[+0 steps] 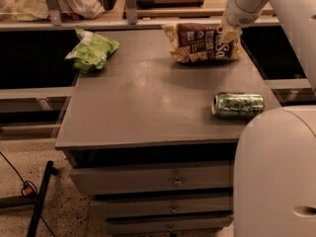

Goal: Move brown chip bag near green can

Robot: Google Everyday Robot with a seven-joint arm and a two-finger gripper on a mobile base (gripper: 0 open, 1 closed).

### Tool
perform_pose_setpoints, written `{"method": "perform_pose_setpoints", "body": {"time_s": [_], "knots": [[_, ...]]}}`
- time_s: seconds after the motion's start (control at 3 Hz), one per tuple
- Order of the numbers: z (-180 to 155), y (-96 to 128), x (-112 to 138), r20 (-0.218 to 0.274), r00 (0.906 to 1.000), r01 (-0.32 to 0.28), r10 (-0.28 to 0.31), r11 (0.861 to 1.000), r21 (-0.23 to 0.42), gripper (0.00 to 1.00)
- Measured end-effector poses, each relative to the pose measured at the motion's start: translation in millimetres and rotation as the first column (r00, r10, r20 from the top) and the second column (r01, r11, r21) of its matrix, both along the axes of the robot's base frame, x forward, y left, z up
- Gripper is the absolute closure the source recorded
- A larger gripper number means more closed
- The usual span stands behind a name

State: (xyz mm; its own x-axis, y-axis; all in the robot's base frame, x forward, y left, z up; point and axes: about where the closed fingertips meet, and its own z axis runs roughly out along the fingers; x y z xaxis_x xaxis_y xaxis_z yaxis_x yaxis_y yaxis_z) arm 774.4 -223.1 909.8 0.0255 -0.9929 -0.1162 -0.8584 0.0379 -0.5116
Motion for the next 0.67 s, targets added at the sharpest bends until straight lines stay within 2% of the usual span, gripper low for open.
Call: {"method": "perform_pose_setpoints", "body": {"time_s": [0.33, 0.67], "knots": [[16, -6, -21, -0.055, 0.9984, 0.011, -0.009, 0.999, 0.035, 1.0], [29, -13, -42, -0.087, 0.9962, 0.008, -0.002, 0.997, 0.077, 1.0]]}}
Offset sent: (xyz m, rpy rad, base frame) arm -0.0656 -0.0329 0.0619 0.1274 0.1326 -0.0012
